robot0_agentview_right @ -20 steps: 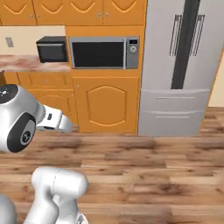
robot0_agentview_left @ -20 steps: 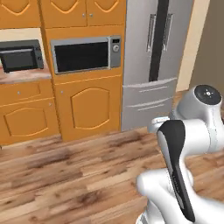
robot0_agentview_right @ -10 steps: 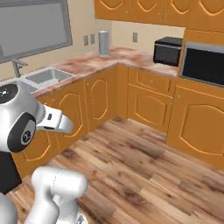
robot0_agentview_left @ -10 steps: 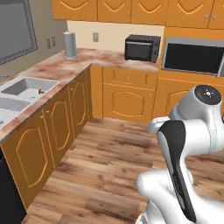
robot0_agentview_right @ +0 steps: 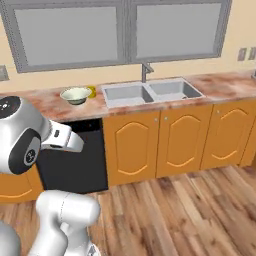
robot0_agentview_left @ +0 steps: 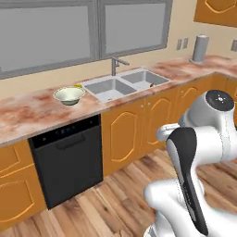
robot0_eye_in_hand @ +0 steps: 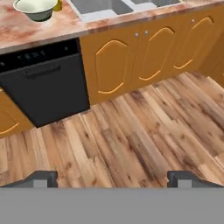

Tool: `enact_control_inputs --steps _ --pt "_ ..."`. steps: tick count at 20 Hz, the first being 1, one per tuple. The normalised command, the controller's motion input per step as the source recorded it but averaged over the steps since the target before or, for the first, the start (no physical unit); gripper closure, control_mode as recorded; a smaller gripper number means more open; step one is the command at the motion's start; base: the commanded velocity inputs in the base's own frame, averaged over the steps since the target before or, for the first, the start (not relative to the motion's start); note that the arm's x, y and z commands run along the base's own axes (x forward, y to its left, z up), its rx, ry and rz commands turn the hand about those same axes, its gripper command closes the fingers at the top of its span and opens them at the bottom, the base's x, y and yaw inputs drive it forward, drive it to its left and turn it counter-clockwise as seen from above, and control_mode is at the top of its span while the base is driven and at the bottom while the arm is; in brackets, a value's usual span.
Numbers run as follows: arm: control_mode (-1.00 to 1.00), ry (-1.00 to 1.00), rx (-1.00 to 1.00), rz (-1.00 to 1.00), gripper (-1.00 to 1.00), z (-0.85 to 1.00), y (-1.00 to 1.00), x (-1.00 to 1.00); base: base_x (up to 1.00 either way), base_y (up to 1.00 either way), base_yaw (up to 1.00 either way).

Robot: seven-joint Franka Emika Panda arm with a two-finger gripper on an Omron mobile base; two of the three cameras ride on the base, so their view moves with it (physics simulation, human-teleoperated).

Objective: Clear the mugs and bowl far away from the sink.

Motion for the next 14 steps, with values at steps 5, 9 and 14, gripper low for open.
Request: enact_control_inputs --steps 5,9,14 --pt "1.00 0.00 0.00 0.00 -1.00 0.00 0.00 0.00 0.97 0.00 0.49" --pt "1.00 0.00 0.00 0.00 -1.00 0.00 0.00 0.00 1.00 -0.24 0.14" --pt "1.00 0.00 0.00 0.00 -1.00 0.00 0.00 0.00 0.96 -0.27 -0.14"
